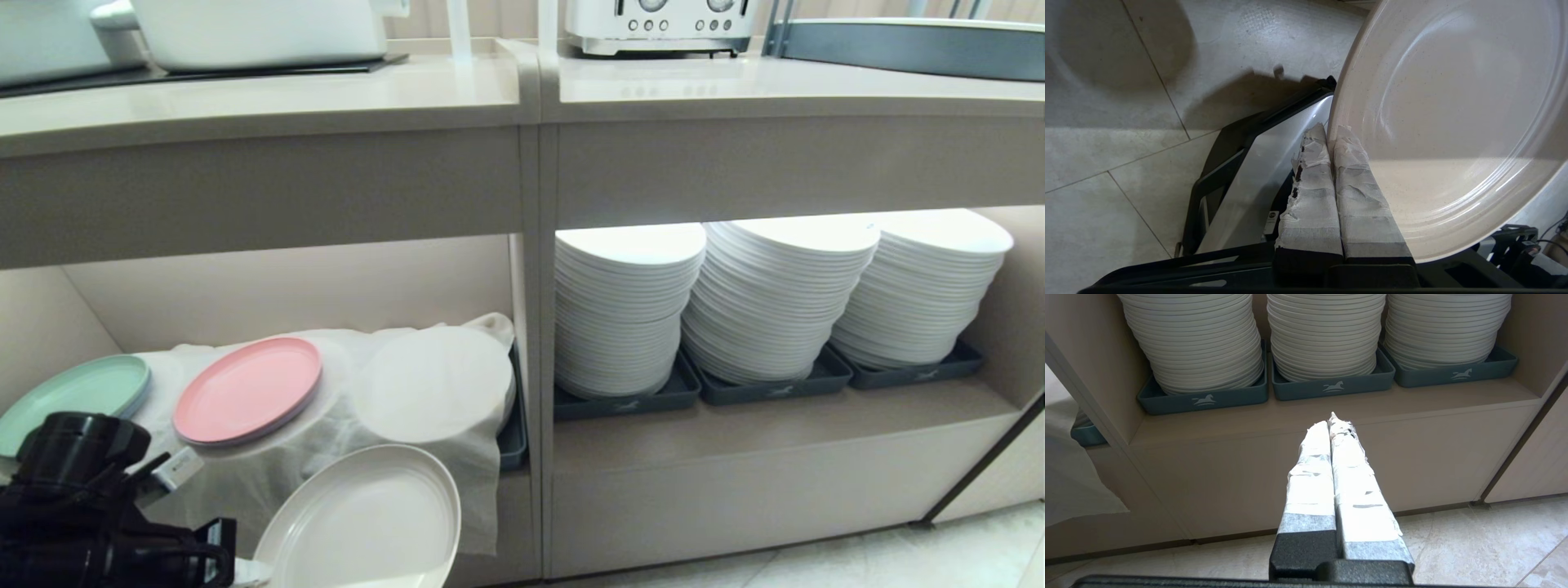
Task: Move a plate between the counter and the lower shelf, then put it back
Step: Put the plate in the cupboard
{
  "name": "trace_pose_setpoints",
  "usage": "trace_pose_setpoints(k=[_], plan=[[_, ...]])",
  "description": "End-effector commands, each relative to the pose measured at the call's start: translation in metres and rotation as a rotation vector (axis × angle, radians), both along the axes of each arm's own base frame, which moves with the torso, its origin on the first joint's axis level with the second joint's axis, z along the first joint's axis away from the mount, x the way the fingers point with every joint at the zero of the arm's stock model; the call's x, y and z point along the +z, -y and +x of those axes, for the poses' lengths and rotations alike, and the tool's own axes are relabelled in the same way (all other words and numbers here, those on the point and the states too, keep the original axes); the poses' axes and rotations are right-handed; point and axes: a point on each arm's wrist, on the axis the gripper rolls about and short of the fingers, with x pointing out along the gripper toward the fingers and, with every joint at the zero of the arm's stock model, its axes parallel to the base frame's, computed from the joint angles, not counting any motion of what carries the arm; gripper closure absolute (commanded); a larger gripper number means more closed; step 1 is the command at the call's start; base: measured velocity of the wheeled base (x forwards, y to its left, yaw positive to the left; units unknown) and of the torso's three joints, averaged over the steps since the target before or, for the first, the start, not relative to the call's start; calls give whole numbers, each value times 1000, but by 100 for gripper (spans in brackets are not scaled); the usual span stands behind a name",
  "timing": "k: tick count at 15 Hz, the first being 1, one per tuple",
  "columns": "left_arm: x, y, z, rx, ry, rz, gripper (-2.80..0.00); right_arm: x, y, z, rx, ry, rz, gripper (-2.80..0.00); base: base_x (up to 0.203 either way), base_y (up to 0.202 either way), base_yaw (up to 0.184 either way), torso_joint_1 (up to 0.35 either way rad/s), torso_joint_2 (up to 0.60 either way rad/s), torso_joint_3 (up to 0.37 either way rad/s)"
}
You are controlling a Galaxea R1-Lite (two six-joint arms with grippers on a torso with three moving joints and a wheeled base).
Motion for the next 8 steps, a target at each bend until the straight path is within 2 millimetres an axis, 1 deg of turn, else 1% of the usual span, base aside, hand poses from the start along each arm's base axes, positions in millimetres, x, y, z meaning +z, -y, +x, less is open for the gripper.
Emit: trace_pose_setpoints(k=[1, 5, 8], plan=[[-1, 3, 9, -5, -17, -9, 0, 0, 0, 0, 1, 0, 0, 0, 0, 0, 0, 0, 0, 0], [2, 4, 27, 15, -12, -15, 0, 0, 0, 0, 1, 0, 0, 0, 0, 0, 0, 0, 0, 0], [1, 3, 35, 26, -18, -2, 0, 0, 0, 0, -1, 1, 0, 0, 0, 0, 0, 0, 0, 0]])
